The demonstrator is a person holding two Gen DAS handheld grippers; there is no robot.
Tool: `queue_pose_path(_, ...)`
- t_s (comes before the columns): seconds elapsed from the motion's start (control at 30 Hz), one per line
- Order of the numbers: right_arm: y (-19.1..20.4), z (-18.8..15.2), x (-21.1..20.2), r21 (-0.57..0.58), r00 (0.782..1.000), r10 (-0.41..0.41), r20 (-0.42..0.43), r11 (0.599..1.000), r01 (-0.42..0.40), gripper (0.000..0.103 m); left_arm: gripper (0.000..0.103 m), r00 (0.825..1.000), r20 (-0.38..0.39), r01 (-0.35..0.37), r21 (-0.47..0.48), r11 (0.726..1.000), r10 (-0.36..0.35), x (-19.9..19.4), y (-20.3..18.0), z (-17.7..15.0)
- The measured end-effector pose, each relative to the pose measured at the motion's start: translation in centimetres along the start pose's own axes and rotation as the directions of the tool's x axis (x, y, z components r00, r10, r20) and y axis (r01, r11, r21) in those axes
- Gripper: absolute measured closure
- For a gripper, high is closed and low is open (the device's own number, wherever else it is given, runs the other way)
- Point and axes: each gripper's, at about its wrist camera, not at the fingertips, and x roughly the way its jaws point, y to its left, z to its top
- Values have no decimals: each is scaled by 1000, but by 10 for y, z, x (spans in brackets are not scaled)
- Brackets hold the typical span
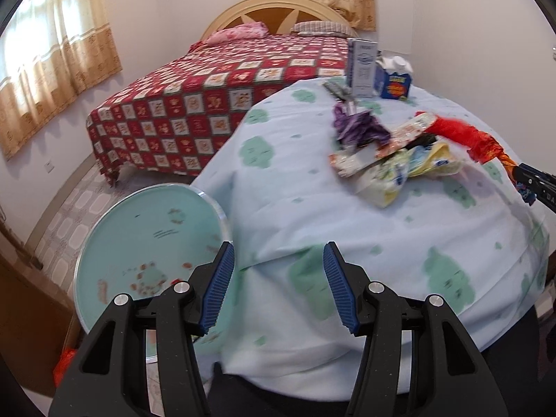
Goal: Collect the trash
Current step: 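Grasp the orange and blue snack wrapper on the table with the right gripper, then grasp the purple wrapper with the left gripper while the right holds the orange wrapper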
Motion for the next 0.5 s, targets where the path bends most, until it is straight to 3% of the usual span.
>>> queue_pose_path(0.2, -2, -6, -11, -29, 1000, 21, 8, 999, -21, 83, 50, 999, 7, 40, 27, 999, -40, 6, -36, 17)
queue_pose_path(0.5, -22, -3, -9, 32, 999, 2, 48, 999, -4, 83, 50, 997, 52, 57, 30, 998, -58, 13, -65, 59)
